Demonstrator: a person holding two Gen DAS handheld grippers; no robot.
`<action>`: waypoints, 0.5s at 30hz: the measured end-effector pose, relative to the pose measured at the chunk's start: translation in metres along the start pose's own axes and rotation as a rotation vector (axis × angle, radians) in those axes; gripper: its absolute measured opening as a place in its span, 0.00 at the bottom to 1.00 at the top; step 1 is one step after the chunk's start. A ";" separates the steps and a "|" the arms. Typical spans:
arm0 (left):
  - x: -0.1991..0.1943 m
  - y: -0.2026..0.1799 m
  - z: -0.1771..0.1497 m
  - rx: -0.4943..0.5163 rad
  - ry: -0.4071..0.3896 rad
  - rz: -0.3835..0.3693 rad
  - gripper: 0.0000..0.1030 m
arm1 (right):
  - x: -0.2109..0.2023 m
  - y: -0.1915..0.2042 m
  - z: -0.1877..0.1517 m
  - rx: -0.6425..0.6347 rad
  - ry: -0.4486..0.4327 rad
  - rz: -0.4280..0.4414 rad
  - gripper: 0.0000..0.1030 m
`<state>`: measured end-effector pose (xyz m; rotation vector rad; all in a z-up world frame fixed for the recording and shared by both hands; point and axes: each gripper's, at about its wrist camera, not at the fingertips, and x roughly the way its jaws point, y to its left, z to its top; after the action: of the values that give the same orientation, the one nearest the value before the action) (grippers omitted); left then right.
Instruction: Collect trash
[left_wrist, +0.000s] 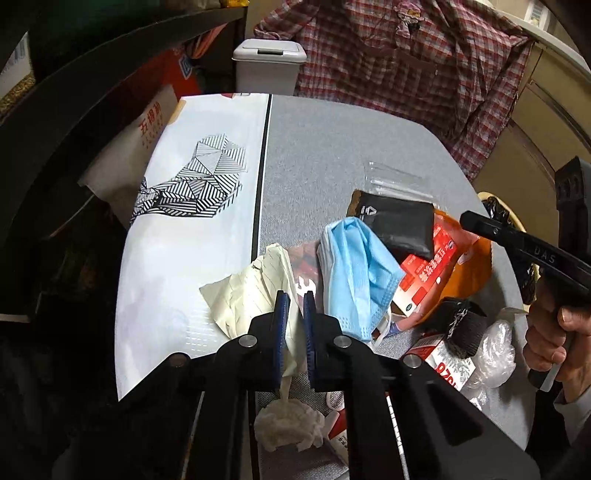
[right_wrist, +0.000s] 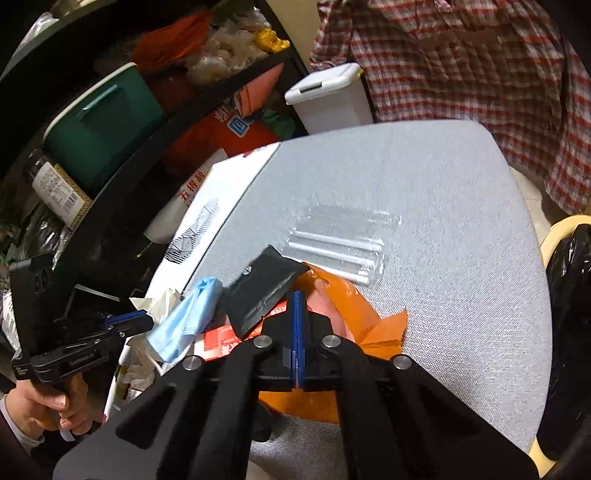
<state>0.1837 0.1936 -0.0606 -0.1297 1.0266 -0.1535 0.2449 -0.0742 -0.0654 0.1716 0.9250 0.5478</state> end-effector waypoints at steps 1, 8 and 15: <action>-0.002 0.000 0.001 -0.004 -0.008 0.000 0.09 | -0.001 0.001 0.000 0.000 -0.002 0.004 0.00; -0.021 0.004 0.007 -0.029 -0.073 0.007 0.09 | -0.002 0.006 -0.001 -0.023 0.005 -0.002 0.05; -0.023 0.005 0.009 -0.025 -0.079 0.009 0.09 | -0.002 0.002 -0.004 -0.041 0.029 -0.028 0.24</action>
<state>0.1804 0.2030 -0.0374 -0.1526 0.9501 -0.1262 0.2400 -0.0738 -0.0656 0.1140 0.9423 0.5445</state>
